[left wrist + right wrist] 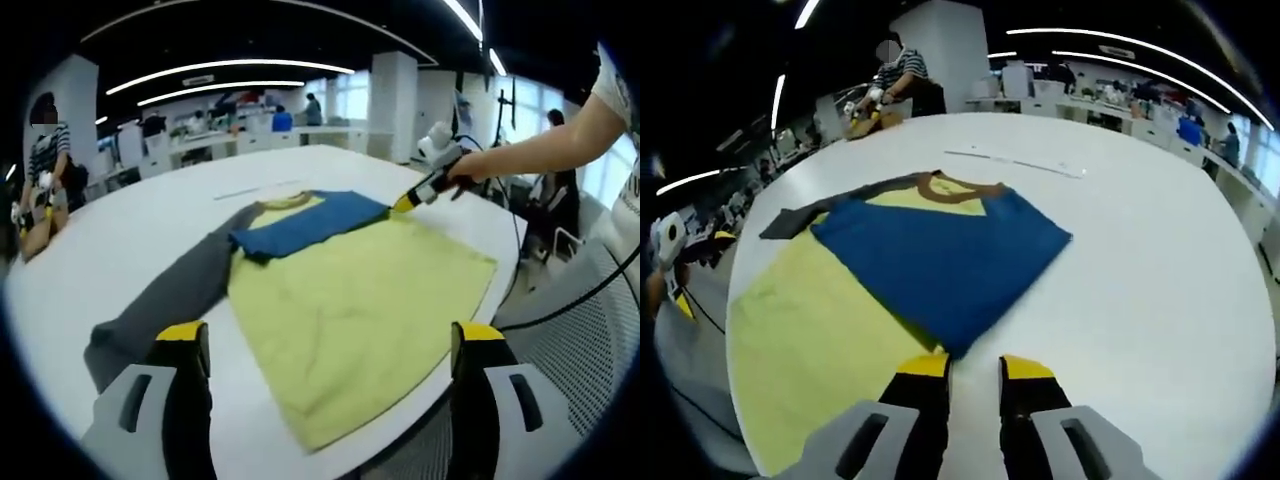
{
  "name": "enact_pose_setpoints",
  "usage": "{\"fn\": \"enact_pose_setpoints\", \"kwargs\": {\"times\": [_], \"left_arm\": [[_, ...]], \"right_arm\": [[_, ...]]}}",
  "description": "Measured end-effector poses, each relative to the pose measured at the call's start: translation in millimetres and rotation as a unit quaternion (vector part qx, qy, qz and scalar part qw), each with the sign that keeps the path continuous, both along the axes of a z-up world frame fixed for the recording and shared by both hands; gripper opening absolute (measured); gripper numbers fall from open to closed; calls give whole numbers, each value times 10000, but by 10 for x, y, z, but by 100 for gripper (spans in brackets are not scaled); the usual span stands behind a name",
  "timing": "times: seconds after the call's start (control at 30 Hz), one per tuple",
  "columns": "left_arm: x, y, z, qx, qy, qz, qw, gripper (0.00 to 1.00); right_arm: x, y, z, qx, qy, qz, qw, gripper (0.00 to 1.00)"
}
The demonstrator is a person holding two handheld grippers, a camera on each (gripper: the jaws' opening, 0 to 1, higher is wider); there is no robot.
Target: Fold the garment on the visible template until the final outline fits inside the template.
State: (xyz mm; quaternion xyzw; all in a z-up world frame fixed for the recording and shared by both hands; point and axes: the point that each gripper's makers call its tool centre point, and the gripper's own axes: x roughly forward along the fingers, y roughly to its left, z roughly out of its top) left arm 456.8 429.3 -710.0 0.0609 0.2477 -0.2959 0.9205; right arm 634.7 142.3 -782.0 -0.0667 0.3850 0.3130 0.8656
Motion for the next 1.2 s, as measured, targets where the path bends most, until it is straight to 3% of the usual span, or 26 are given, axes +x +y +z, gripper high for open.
{"fn": "enact_pose_setpoints", "kwargs": {"times": [0.47, 1.2], "left_arm": [[-29, 29, -82, 58, 101, -43, 9999, 96], [-22, 40, -100, 79, 134, -17, 9999, 96]], "right_arm": [[26, 129, -66, -46, -6, -60, 10000, 0], [-10, -188, -63, -480, 28, -379, 9981, 0]]}}
